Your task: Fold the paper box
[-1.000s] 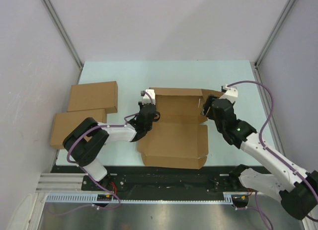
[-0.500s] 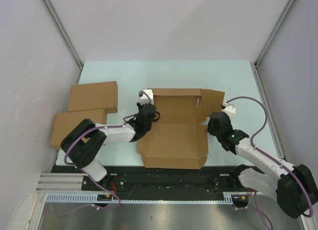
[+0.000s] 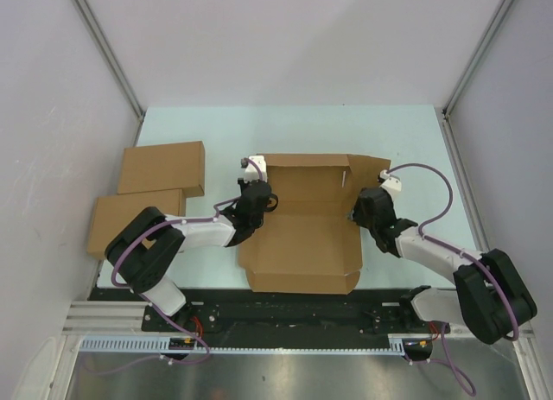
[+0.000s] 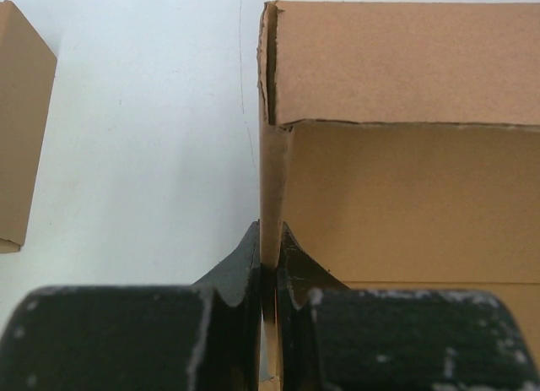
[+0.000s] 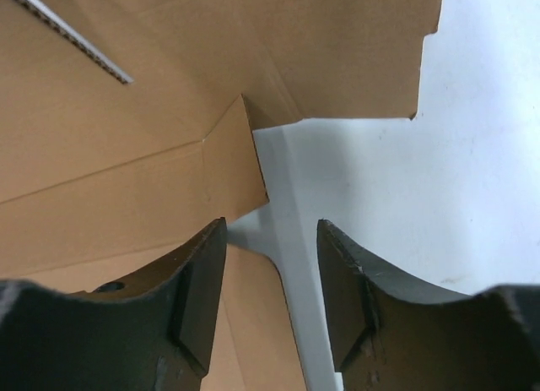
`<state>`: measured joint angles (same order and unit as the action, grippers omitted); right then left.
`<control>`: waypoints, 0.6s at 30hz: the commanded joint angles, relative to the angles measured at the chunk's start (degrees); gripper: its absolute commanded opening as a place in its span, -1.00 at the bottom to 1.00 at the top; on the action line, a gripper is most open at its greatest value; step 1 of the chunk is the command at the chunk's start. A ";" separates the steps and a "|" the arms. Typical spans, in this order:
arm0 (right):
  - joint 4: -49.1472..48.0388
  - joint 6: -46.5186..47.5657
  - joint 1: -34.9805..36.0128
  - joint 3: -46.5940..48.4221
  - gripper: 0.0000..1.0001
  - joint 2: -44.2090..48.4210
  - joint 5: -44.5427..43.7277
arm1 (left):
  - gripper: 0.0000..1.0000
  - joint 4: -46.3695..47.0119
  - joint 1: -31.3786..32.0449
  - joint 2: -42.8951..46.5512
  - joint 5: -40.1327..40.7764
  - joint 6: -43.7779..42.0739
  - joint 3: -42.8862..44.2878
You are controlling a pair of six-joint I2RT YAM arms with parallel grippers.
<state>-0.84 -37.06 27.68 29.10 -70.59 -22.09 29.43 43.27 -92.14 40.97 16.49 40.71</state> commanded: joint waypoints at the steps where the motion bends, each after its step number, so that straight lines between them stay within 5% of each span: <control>1: -6.54 1.20 -1.05 0.25 -0.03 -2.09 -0.94 | -1.00 1.15 0.41 0.82 1.30 -0.40 0.07; 6: -10.14 2.34 -0.79 0.17 -0.41 -2.89 -1.47 | -1.00 1.24 0.59 0.73 1.48 -1.02 0.25; 18: -12.96 2.25 4.04 0.43 -0.67 -5.44 -0.76 | -1.00 1.33 1.03 0.73 1.74 -0.93 -0.19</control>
<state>-10.24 -34.89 29.71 29.10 -75.44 -21.96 29.43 43.77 -92.14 41.41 16.03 40.71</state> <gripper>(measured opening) 0.188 0.092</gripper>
